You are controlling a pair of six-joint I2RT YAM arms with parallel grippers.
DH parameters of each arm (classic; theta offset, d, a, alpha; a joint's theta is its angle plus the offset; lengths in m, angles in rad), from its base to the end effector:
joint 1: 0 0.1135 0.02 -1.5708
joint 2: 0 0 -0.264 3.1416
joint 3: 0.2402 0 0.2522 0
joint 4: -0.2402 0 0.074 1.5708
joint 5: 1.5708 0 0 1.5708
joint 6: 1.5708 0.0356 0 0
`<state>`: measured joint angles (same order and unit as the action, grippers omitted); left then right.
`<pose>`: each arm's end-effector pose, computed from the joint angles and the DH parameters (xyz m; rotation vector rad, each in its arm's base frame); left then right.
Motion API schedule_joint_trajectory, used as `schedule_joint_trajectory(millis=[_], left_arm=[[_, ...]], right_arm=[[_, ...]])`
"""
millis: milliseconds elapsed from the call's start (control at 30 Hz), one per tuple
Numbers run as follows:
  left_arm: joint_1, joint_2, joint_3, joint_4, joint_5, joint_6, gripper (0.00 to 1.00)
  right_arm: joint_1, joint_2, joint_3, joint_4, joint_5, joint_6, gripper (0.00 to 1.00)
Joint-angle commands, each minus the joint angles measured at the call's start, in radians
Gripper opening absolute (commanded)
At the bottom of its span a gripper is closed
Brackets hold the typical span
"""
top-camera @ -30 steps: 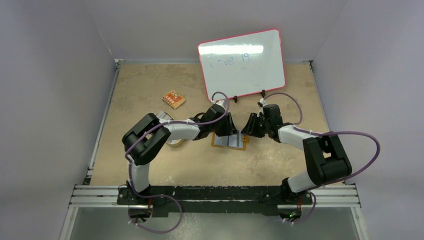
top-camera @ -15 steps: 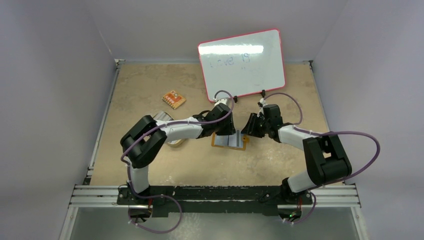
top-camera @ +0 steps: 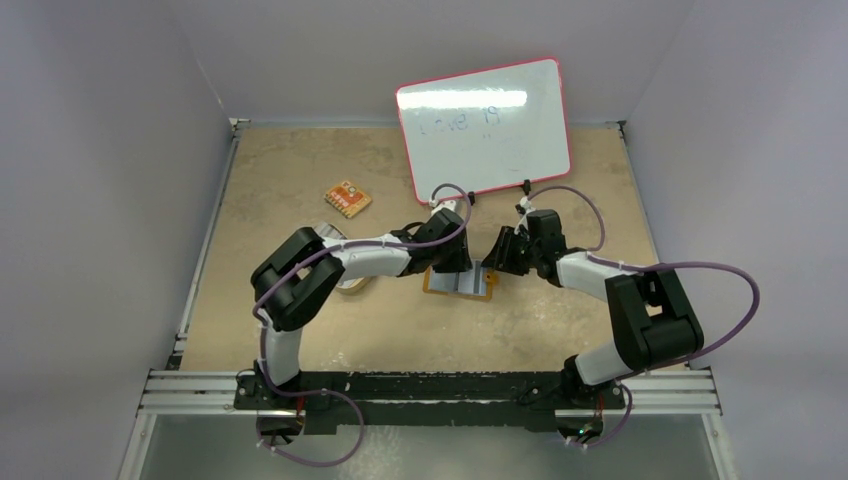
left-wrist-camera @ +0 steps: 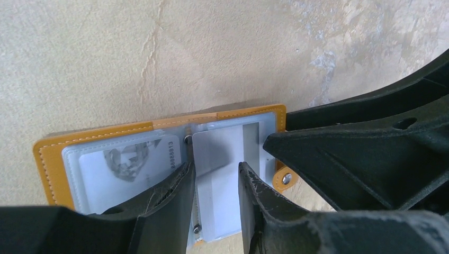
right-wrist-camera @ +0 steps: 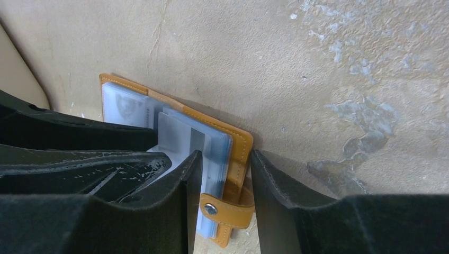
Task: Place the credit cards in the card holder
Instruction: Insert the credit card into the card holder.
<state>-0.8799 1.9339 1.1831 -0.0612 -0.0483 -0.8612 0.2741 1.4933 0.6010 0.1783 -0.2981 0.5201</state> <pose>0.2621 -0.3143 0.1575 -0.0007 2.5210 -0.7294 0.2683 0.0863 0.1529 0.1288 2.3587 0.7426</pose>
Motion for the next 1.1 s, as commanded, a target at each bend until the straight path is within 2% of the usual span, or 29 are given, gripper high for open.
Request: schedule_joint_trajectory(millis=[0, 267, 467, 733, 900, 1067], left_arm=[[-0.005, 0.011, 0.035, 0.06, 0.038, -0.004, 0.35], [-0.007, 0.007, 0.021, 0.124, 0.083, -0.02, 0.35], [-0.007, -0.05, 0.024, 0.092, 0.07, 0.028, 0.35], [0.014, -0.195, 0.034, -0.195, -0.061, 0.269, 0.43], [0.083, -0.308, 0.027, -0.408, -0.209, 0.419, 0.57], [0.178, -0.419, -0.001, -0.583, -0.367, 0.547, 0.58]], right_arm=[[0.001, 0.019, -0.018, 0.018, -0.007, -0.011, 0.42], [0.0, 0.025, -0.004, 0.022, -0.013, -0.019, 0.42], [0.001, 0.015, 0.039, -0.036, -0.016, -0.039, 0.42], [0.0, -0.082, 0.073, -0.122, 0.002, -0.054, 0.47], [0.001, -0.128, 0.1, -0.169, 0.008, -0.066, 0.48], [0.001, -0.188, 0.124, -0.215, 0.022, -0.081, 0.48]])
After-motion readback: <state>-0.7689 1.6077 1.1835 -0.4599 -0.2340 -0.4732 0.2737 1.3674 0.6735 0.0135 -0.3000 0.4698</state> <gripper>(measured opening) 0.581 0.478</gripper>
